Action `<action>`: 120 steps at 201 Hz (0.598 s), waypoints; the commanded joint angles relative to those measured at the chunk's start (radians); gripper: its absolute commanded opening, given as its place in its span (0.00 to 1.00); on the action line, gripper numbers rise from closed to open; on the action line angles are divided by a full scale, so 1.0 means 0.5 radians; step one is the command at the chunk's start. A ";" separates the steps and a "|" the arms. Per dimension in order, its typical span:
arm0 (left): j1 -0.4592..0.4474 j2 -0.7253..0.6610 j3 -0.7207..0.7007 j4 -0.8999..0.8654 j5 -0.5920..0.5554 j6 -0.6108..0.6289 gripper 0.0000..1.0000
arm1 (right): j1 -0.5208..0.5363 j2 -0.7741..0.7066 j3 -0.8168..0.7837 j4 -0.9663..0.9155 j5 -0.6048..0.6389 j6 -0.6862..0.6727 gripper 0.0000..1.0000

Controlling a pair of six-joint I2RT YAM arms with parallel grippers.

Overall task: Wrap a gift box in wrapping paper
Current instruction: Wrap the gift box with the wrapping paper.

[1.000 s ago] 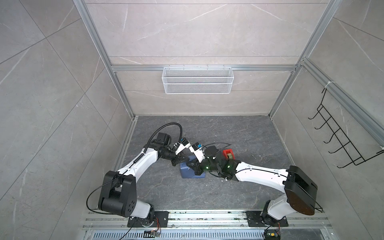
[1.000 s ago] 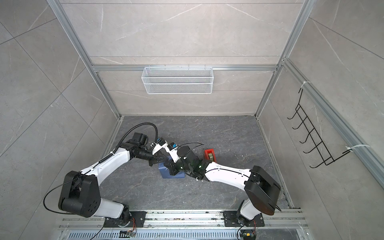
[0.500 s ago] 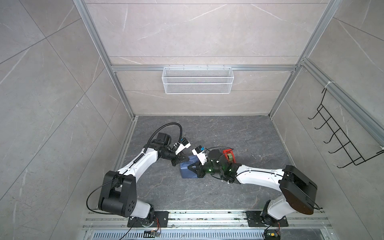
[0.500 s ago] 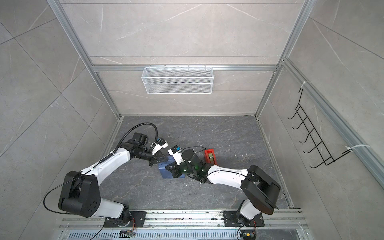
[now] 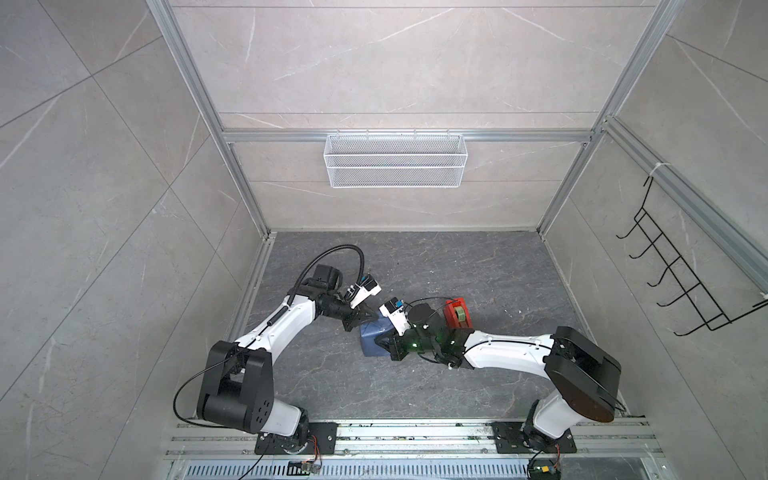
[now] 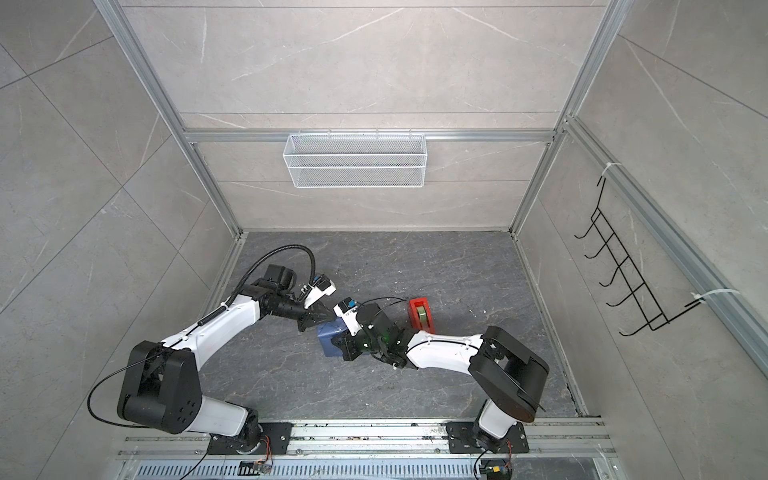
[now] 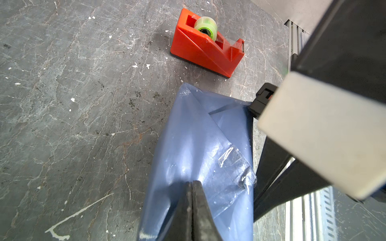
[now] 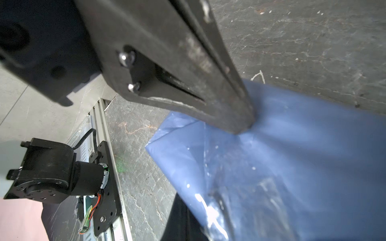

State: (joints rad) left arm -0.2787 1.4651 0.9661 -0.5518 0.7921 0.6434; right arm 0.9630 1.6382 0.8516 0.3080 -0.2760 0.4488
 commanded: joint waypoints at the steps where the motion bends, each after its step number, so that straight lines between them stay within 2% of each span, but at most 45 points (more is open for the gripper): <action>1: 0.012 0.036 -0.079 -0.344 -0.228 0.032 0.05 | -0.044 0.013 -0.011 -0.162 0.257 -0.014 0.00; 24: 0.017 0.003 -0.086 -0.323 -0.229 0.036 0.06 | -0.034 -0.116 -0.053 -0.283 0.210 -0.075 0.00; 51: 0.020 -0.034 0.003 -0.372 -0.177 0.001 0.12 | 0.032 -0.354 -0.039 -0.606 0.410 -0.160 0.00; 69: 0.033 -0.097 0.137 -0.492 -0.135 -0.005 0.20 | 0.113 -0.445 0.011 -0.743 0.493 -0.189 0.00; 120: 0.082 -0.195 0.490 -0.802 0.007 0.020 0.35 | 0.294 -0.244 0.297 -0.840 0.534 -0.235 0.00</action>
State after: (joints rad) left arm -0.2573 1.4265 1.1194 -0.8227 0.7616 0.6426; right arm 1.0851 1.4574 0.9218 -0.0555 -0.0433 0.3653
